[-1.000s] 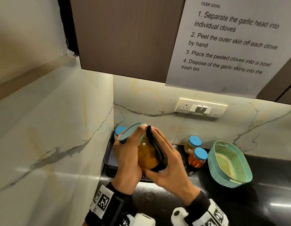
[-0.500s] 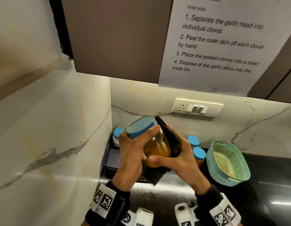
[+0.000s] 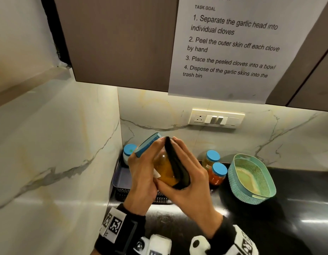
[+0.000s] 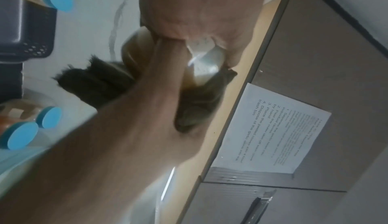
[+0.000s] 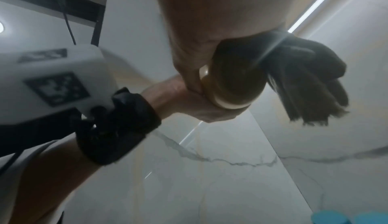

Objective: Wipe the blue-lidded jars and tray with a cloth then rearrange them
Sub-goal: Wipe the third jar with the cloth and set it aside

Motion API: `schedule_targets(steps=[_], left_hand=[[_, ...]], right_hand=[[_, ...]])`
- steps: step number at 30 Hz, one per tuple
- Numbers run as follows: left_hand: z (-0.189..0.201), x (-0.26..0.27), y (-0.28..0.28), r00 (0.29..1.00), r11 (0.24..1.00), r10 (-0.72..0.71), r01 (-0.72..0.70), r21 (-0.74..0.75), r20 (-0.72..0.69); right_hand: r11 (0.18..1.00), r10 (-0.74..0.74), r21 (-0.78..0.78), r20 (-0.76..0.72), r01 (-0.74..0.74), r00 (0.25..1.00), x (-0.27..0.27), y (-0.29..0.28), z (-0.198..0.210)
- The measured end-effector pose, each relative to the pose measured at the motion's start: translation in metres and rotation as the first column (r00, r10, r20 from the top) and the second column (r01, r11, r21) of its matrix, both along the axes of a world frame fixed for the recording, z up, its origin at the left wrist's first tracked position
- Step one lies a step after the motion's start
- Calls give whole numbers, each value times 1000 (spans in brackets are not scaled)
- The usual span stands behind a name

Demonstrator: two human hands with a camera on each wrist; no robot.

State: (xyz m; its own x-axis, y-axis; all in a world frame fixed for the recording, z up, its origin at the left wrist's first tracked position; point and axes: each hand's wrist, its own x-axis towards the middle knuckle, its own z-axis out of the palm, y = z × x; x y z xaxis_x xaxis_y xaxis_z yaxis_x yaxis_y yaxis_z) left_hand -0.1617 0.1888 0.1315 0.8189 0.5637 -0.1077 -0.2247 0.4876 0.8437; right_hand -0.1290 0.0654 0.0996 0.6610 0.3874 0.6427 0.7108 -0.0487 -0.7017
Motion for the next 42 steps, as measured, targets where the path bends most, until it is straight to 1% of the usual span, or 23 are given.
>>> schedule_targets(steps=[2, 4, 5, 8, 10, 11, 13, 15, 16, 18, 20, 22, 24, 27, 28, 30, 31, 32, 34, 36, 39, 41, 42], left_hand=[[0, 0, 0, 1000, 998, 11, -11, -60, -4], [-2, -2, -1, 1000, 996, 8, -9, -89, -3], [-3, -3, -2, 1000, 996, 0, 0, -84, -8], [-7, -4, 2, 998, 998, -64, 64, -7, -28], [-7, -2, 7, 989, 990, -134, 136, 30, -57], [-6, -1, 9, 985, 986, -158, 161, 41, -64], [-1, 1, 10, 988, 988, -148, 150, 45, -54], [2, 5, 7, 993, 993, -109, 111, 41, -38], [4, 6, 5, 995, 994, -97, 97, 40, -18], [8, 6, 1, 995, 995, -87, 85, 46, 54], [9, 2, -2, 990, 994, -101, 97, 39, 96], [8, 0, -3, 989, 995, -103, 102, 11, 105], [6, 1, -3, 993, 997, -75, 76, -12, 89], [7, 5, -6, 999, 998, 9, -6, -65, 52], [9, 6, -6, 998, 996, 44, -40, -77, 51], [13, 10, -8, 994, 991, 100, -96, -88, 42], [13, 13, -8, 991, 988, 126, -121, -93, 43], [12, 16, -10, 988, 985, 145, -140, -98, 44], [6, 21, -13, 983, 981, 179, -176, -87, 30], [-3, 22, -17, 980, 981, 191, -188, -51, 55], [-15, 24, -20, 974, 979, 189, -197, 56, 122], [-20, 25, -20, 953, 945, 233, -268, 187, 192], [-21, 26, -18, 942, 917, 247, -302, 260, 227]], right_hand=[[997, -62, -41, 156, 69, 986, -1, 2, -9], [997, -48, -47, 182, 57, 982, 4, 2, -12], [999, -20, -34, 152, 25, 988, 8, 0, -11], [990, 121, 91, -124, -110, 985, 16, -10, 1], [970, 217, 186, -363, -157, 906, 20, -19, 11], [959, 262, 214, -438, -183, 860, 23, -22, 15], [946, 316, 234, -496, -226, 809, 26, -24, 18], [943, 320, 241, -483, -228, 815, 21, -20, 22], [947, 305, 235, -442, -219, 844, 16, -17, 23], [966, 221, 196, -297, -167, 929, 6, -11, 23], [992, 89, 100, -64, -82, 994, 1, -8, 16], [1000, -20, 17, 176, 17, 984, -1, -6, 7], [997, -74, 16, 292, 73, 953, -1, -3, -7], [995, -97, 41, 275, 89, 957, -8, 0, -27], [995, -98, 57, 211, 88, 973, -14, 2, -32], [989, -23, 147, -43, 30, 999, -25, 6, -30], [972, 59, 233, -211, -8, 976, -28, 8, -23], [942, 148, 334, -354, -23, 923, -29, 9, -16], [890, 236, 454, -544, 46, 805, -20, 9, 4], [839, 319, 526, -685, 142, 655, -9, 6, 21], [761, 500, 604, -779, 237, 379, -1, 4, 32], [713, 604, 642, -767, 282, 218, 0, 2, 28], [700, 638, 654, -753, 288, 158, -1, 2, 22]])
